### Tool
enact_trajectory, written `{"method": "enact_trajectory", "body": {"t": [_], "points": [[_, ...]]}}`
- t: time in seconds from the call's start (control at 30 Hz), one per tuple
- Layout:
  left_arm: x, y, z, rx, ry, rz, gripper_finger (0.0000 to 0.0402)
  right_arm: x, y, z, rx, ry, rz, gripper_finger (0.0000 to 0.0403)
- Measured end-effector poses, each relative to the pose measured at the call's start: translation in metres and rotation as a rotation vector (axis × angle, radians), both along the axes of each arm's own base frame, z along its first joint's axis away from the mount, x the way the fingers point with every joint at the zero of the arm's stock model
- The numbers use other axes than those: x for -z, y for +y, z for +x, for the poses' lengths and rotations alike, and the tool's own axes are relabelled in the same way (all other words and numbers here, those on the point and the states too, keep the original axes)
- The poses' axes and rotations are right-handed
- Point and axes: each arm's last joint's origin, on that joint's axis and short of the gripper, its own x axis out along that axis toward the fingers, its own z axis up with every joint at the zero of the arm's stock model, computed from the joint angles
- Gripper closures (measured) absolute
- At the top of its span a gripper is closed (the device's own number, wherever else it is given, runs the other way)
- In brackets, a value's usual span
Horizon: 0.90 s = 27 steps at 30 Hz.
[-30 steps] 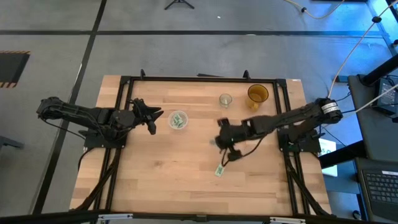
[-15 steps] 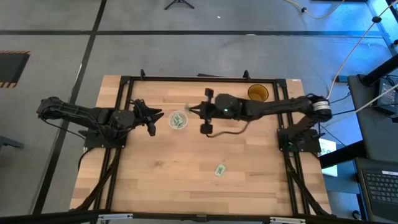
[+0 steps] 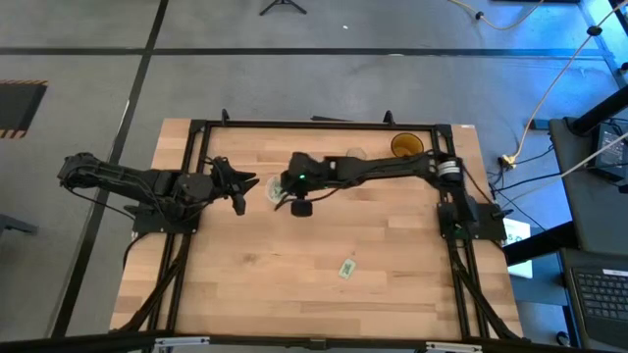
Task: Pick and place Stevia / Truvia into bins
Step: Put the stevia packet into the transparent container
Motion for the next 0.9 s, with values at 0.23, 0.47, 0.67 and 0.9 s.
{"method": "enact_trajectory", "body": {"t": [0.23, 0.47, 0.67, 0.9], "points": [[0.0, 0.0, 0.0, 0.0, 0.001, 0.0, 0.0304, 0.031, -0.002, 0.015, -0.006, 0.097, 0.01, 0.0383], [0.0, 0.0, 0.0, 0.0, 0.001, 0.001, 0.0304, 0.04, -0.003, 0.017, -0.007, 0.118, 0.008, 0.0383], [0.0, 0.0, 0.0, 0.0, 0.001, 0.0, 0.0304, 0.04, -0.009, 0.016, 0.023, 0.114, -0.005, 0.0383], [0.0, 0.0, 0.0, 0.0, 0.001, 0.0, 0.0304, 0.04, -0.021, 0.015, 0.052, 0.12, -0.009, 0.0383]]}}
